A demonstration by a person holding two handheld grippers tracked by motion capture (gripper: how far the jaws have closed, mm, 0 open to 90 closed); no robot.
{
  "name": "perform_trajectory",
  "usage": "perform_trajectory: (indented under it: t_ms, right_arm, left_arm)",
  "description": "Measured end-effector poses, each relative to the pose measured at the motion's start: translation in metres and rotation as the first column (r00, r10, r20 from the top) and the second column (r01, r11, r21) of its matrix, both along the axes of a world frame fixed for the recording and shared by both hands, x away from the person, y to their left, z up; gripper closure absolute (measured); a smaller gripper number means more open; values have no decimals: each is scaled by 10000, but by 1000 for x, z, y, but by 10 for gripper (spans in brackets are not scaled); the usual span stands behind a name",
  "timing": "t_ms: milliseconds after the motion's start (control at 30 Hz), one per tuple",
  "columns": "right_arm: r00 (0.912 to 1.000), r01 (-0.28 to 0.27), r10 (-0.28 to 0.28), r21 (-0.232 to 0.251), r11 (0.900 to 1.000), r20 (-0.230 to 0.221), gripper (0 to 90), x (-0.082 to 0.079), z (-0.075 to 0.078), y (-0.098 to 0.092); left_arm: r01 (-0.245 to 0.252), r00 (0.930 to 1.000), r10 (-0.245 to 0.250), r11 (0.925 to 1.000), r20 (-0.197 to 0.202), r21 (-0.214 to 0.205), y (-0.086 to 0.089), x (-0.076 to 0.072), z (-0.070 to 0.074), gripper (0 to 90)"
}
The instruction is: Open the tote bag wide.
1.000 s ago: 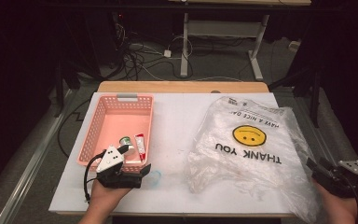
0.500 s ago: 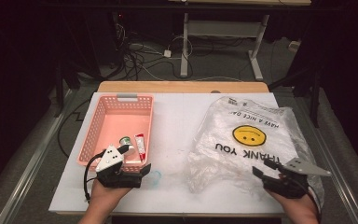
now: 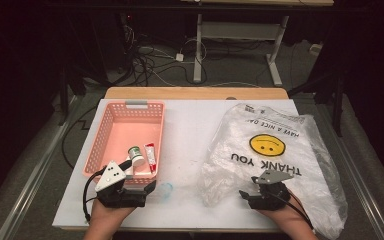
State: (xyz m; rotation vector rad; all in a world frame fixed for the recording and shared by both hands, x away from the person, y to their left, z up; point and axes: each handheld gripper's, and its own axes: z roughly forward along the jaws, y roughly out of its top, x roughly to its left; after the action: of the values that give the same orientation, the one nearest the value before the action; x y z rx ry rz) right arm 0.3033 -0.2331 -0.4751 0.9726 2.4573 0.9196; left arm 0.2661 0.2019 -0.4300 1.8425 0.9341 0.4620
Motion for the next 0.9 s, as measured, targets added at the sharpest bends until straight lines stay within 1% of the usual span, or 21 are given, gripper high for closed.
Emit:
perform_trajectory:
  t_ms: [67,100,133,167,200,267,333,400,433,467,500,533,567,633,667,700,733,767,800,833,900]
  right_arm:
    - [9999,118,-116,247,9996,-68,421,3,-2,0]
    - [9998,196,-195,304,9993,-45,472,4,-2,0]
    - [9995,315,-314,328,9990,-26,561,6,-2,1]
    - [9995,315,-314,328,9990,-26,561,6,-2,1]
    - [9993,377,-377,320,9988,-8,608,7,-2,2]
    - [9991,419,-419,254,9988,-17,667,10,-2,4]
    - [9988,495,-496,179,9986,25,761,11,-1,6]
    - [9984,522,-523,55,9986,191,876,13,-2,8]
    - [9980,540,-535,-119,9985,333,900,13,-2,9]
    - [9976,597,-588,-242,9979,375,900,15,0,12]
    - [9976,597,-588,-242,9979,375,900,15,0,12]
    - [9965,655,-641,-249,9975,544,900,15,1,13]
    - [9950,767,-758,-104,9970,651,900,15,3,15]
    - [9921,794,-811,205,9966,961,900,17,11,18]
    - [9895,906,-979,718,9933,1060,900,23,20,22]
    - [9895,906,-979,718,9933,1060,900,23,20,22]
    - [9857,1119,-1256,1211,9863,1121,900,34,26,27]
    - [9857,1119,-1256,1211,9863,1121,900,34,26,27]
    - [9815,1397,-1555,1380,9805,1114,900,49,26,35]
    - [9815,1397,-1555,1380,9805,1114,900,49,26,35]
    - [9778,1641,-1797,1394,9765,1074,900,65,23,43]
  left_arm:
    - [-25,10000,25,10000,17,20,0,-3,0,0]
    - [-15,10000,15,10000,14,50,0,-4,0,0]
    - [3,10000,-3,10000,-12,78,-1,-5,-1,0]
    - [8,10000,-8,10000,-55,80,-1,-6,-1,0]
    - [22,10000,-21,10000,-85,75,-2,-6,-2,0]
    - [48,9999,-47,9999,-115,107,-2,-7,-3,0]
    - [93,9999,-91,9998,-122,159,-3,-8,-3,0]
    - [95,9999,-93,9998,-136,155,-3,-8,-3,0]
    - [103,9999,-100,9998,-136,166,-3,-8,-3,0]
    - [101,9999,-99,9998,-134,153,-3,-8,-3,0]
    - [109,9999,-107,9998,-134,143,-3,-7,-3,0]
    - [117,9998,-115,9998,-144,129,-3,-7,-3,0]
    - [122,9998,-121,9999,-132,116,-4,-7,-3,0]
    - [153,9998,-152,9998,-110,126,-5,-7,-2,0]
    - [183,9998,-182,9997,-105,128,-6,-7,-2,0]
    - [183,9998,-182,9997,-105,128,-6,-7,-2,0]
    - [210,9997,-209,9997,-126,105,-6,-6,-3,0]
    - [210,9997,-209,9997,-126,105,-6,-6,-3,0]
    - [226,9997,-225,9997,-132,107,-7,-6,-3,0]
    - [243,9996,-241,9996,-126,111,-7,-5,-3,0]
    - [277,9995,-276,9996,-137,86,-8,-5,-3,0]
